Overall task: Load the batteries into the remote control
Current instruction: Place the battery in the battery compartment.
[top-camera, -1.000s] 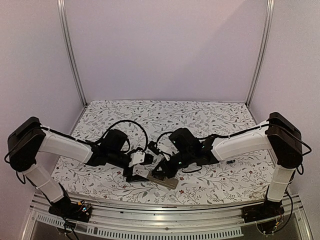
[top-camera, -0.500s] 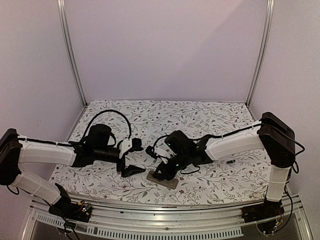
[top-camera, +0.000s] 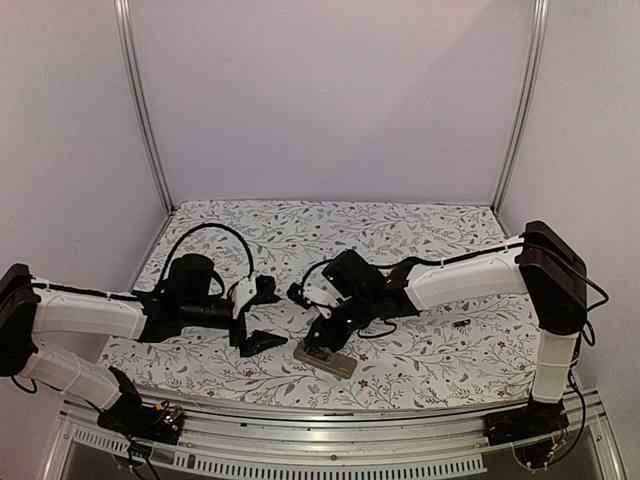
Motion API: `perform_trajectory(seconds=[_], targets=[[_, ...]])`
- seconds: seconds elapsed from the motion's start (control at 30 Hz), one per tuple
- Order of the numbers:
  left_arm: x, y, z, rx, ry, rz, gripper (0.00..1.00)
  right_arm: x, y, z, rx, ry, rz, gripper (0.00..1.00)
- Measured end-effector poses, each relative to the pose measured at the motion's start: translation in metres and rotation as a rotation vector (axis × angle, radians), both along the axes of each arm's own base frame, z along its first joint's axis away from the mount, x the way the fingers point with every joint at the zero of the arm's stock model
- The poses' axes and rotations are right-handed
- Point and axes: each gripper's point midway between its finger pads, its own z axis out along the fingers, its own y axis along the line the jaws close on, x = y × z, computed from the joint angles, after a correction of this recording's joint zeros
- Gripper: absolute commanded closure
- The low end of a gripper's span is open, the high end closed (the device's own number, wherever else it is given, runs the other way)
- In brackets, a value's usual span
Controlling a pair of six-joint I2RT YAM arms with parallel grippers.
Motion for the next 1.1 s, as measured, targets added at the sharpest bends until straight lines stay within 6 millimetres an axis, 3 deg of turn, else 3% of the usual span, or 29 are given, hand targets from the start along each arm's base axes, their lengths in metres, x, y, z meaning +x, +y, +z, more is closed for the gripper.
perform_trajectory(seconds=[0.4,0.57,0.73,0.87,1.1], targets=[[0.004,0.000,0.005,-0.022,-0.020,0.010,0.00,-0.015,-0.010,-0.028,-0.097,0.044,0.020,1.00],[0.004,0.000,0.006,-0.025,-0.025,0.011,0.00,-0.014,-0.010,-0.029,-0.112,0.048,0.018,1.00],[0.004,0.002,0.004,-0.025,-0.028,0.013,0.00,-0.015,-0.011,-0.029,-0.136,0.059,0.017,0.82],[0.005,0.002,0.005,-0.028,-0.033,0.013,0.00,-0.013,-0.005,-0.025,-0.143,0.064,0.029,0.61],[0.005,0.002,0.005,-0.029,-0.041,0.010,0.00,-0.021,-0.006,-0.024,-0.149,0.088,0.060,0.58]])
